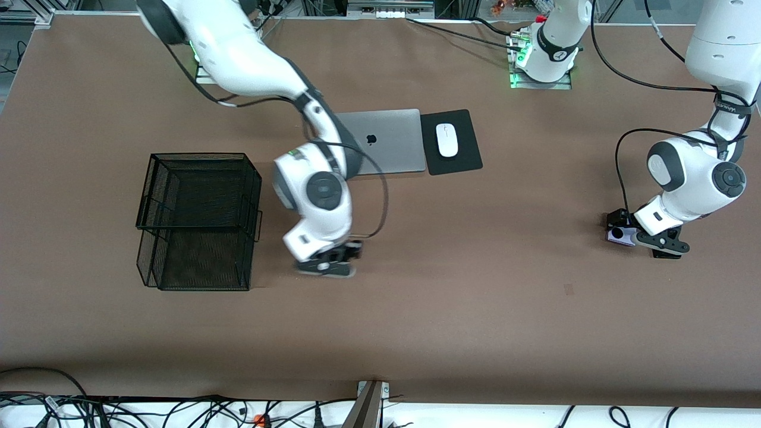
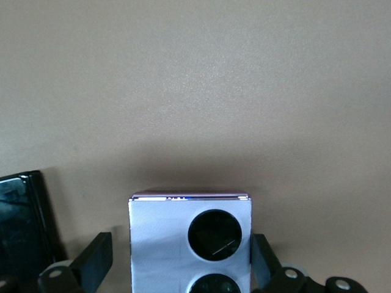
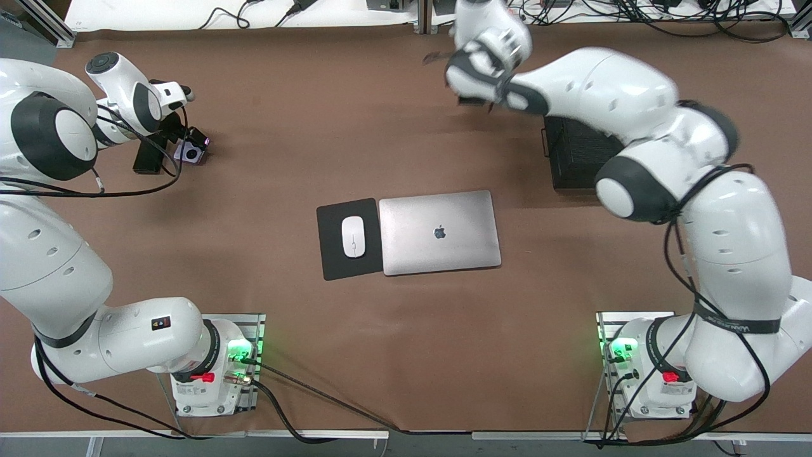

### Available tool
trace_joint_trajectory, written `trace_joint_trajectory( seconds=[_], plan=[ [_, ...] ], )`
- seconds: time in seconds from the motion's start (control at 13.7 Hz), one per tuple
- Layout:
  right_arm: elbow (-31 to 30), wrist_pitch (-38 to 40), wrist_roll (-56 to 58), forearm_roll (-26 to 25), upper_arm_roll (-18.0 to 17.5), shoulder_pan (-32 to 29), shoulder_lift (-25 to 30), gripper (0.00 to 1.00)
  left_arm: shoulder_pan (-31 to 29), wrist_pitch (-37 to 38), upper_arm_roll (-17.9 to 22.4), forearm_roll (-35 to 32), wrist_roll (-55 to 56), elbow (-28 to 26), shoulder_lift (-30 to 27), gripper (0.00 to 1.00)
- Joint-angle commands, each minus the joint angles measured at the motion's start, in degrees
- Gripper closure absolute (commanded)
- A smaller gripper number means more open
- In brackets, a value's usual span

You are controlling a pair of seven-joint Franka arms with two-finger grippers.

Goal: Place phones with both arms
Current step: 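Carry the black phone to the basket while the left gripper lifts the white phone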

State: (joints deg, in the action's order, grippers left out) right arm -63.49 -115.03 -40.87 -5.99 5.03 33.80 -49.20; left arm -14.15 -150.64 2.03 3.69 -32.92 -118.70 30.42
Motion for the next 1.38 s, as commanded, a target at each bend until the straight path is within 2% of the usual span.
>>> trace_joint_trajectory(
  seconds=[0.0, 0.07, 0.36, 0.44, 0.73, 0.8, 0.87, 0.95, 1.09, 1.31],
  plan=[
    [-5.2, 8.4, 8.4, -0.3, -0.7, -5.8, 10.0, 0.82, -0.1, -3.2, -0.3, 1.5, 0.0, -1.4, 0.6, 0.0],
    [-7.8, 10.3, 13.1, 0.3, -0.6, -8.6, 13.2, 0.79, -0.1, -4.1, -0.3, 1.5, 0.0, -1.7, 1.0, 0.0],
    [-19.3, 15.3, 29.1, 3.9, 0.3, -16.9, 24.5, 0.79, 0.0, -4.7, -0.3, 1.8, 0.7, -1.7, 1.8, 0.0],
    [-24.0, 14.8, 31.4, 3.9, 1.6, -17.2, 27.2, 0.8, 0.1, -4.7, -0.3, 1.8, 1.4, -1.7, 1.8, 0.04],
    [-45.2, 4.6, 35.2, 3.9, 5.7, -17.2, 38.7, 0.81, 0.1, -4.5, -1.1, 1.8, 2.5, -1.6, 2.2, 0.69],
    [-49.6, 1.4, 36.6, 3.8, 6.6, -17.2, 40.7, 0.81, 0.1, -4.5, -1.1, 1.8, 3.3, -1.6, 2.2, 0.84],
    [-53.0, -1.1, 38.0, 3.9, 7.4, -17.2, 42.0, 0.81, 0.1, -4.1, -1.2, 1.8, 3.9, -1.6, 2.2, 0.93],
    [-55.5, -2.8, 38.3, 3.9, 8.3, -17.2, 42.3, 0.81, 0.3, -4.0, -1.2, 1.8, 4.4, -1.3, 2.1, 1.0],
    [-58.6, -5.3, 38.3, 4.0, 9.5, -17.2, 41.8, 0.81, 0.4, -1.3, -2.2, 1.8, 6.0, 0.0, 1.8, 1.0],
    [-61.0, -8.8, 38.3, 4.1, 9.5, -17.2, 41.4, 0.81, 1.7, 9.7, -2.6, 1.8, 8.7, 5.7, 0.8, 1.0]
  ],
)
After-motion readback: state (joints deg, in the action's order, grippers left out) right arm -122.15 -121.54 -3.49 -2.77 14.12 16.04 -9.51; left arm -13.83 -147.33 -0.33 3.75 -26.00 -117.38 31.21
